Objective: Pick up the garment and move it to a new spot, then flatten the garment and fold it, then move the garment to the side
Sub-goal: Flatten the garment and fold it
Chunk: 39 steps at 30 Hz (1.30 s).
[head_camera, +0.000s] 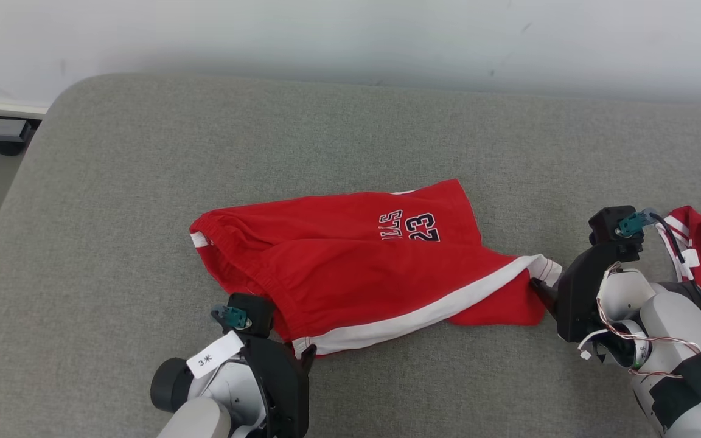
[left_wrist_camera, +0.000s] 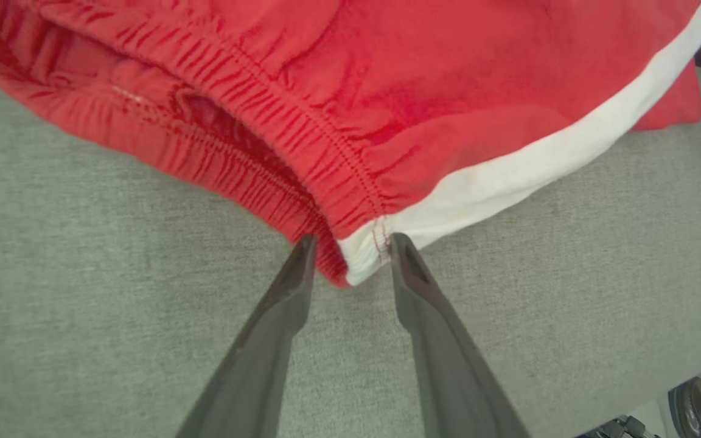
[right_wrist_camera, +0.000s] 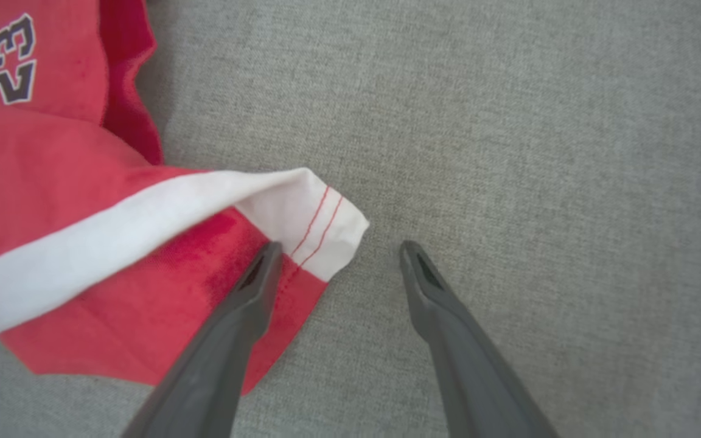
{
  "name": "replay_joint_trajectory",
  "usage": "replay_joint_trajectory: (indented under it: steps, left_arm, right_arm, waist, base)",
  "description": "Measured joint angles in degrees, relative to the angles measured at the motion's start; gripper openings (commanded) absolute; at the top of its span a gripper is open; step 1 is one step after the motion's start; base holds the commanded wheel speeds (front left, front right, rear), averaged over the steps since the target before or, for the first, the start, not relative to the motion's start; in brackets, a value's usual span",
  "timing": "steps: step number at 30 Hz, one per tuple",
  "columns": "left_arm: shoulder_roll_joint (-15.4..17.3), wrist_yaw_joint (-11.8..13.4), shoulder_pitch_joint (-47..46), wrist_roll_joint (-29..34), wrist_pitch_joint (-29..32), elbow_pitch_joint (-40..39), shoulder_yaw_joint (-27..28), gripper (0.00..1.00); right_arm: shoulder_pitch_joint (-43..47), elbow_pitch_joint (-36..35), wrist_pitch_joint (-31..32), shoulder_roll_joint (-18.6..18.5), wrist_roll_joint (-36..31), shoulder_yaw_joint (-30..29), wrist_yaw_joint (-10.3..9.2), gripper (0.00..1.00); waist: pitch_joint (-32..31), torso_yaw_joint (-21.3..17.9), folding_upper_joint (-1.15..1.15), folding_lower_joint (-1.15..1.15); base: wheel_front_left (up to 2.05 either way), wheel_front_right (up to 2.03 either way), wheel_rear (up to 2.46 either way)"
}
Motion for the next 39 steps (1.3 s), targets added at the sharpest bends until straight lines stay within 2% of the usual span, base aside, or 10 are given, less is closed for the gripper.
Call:
replay_joint_trajectory:
  steps: [2, 5, 9, 10, 11, 13, 19, 26, 32, 39]
  left_arm:
    - [-0.02, 0.0, 0.0, -0.14, 0.55, 0.04, -0.01, 0.42]
    - [-0.02, -0.01, 0.03, -0.27, 1.03, -0.01, -0.07, 0.41]
    - [-0.04, -0.02, 0.05, -0.52, 1.66, -0.13, -0.11, 0.34]
    - [-0.04, -0.05, 0.05, -0.53, 1.79, -0.05, -0.13, 0.22]
    - [-0.05, -0.07, 0.05, -0.6, 1.82, -0.02, -0.15, 0.01]
    - [-0.05, -0.08, 0.05, -0.69, 1.82, -0.02, -0.16, 0.0]
    - [-0.34, -0.49, -0.04, -1.19, 1.2, -0.12, 0.55, 0.0]
    - [-1.62, 0.02, -3.48, -4.2, -4.22, -3.82, 5.09, 0.0]
    - [-1.86, 0.1, -4.47, -6.28, -8.91, -9.32, 8.5, 0.0]
    - [-2.13, 0.07, -2.04, -11.85, -12.66, -19.74, 12.32, 0.0]
  right_arm:
    - [-0.27, 0.58, 0.13, 0.15, 0.03, -0.01, 0.0, 1.0]
    - [-1.22, 1.36, 0.1, 0.6, 0.45, -0.33, 0.08, 1.0]
    - [-1.53, 1.57, 0.1, 1.83, 1.54, -0.38, 0.52, 0.9]
    - [-2.0, 1.92, 0.11, 1.87, 1.7, -0.32, 0.53, 0.49]
    - [-2.35, 2.19, 0.11, 1.86, 1.71, -0.25, 0.57, 0.39]
    - [-2.48, 2.36, 0.1, 1.86, 1.71, -0.13, 0.58, 0.0]
    - [-3.31, 3.59, -2.23, 1.12, 0.77, -0.2, 0.85, 0.0]
    - [-6.95, 1.2, -8.79, 0.25, 0.0, -2.22, 0.85, 0.0]
    - [-6.31, -5.01, -14.9, -0.19, 0.05, -3.64, 1.52, 0.0]
    - [1.35, -18.63, -21.0, -0.65, 3.13, -7.23, 2.02, 0.0]
  waist:
    - [-0.06, 0.04, 0.0, 0.0]
    - [-0.01, 0.07, 0.0, 0.0]
    - [0.55, 0.07, 0.0, 0.0]
    - [0.67, 0.09, 0.0, 0.0]
    - [0.72, 0.12, 0.0, 0.01]
    - [0.74, 0.15, 0.0, 0.0]
    - [0.44, 0.25, 0.0, 0.01]
    - [-1.25, -0.02, 0.0, 0.01]
    - [-3.59, -0.56, 0.0, 0.0]
    - [-6.64, -2.04, 0.0, 0.0]
  base:
    - [0.0, 0.0, 0.0]
    - [0.0, 0.0, 0.0]
    - [0.0, 0.0, 0.0]
    - [0.0, 0.0, 0.0]
    - [0.0, 0.0, 0.0]
    - [0.0, 0.0, 0.0]
    - [0.0, 0.0, 0.0]
    - [0.0, 0.0, 0.0]
    - [0.0, 0.0, 0.0]
    - [0.0, 0.0, 0.0]
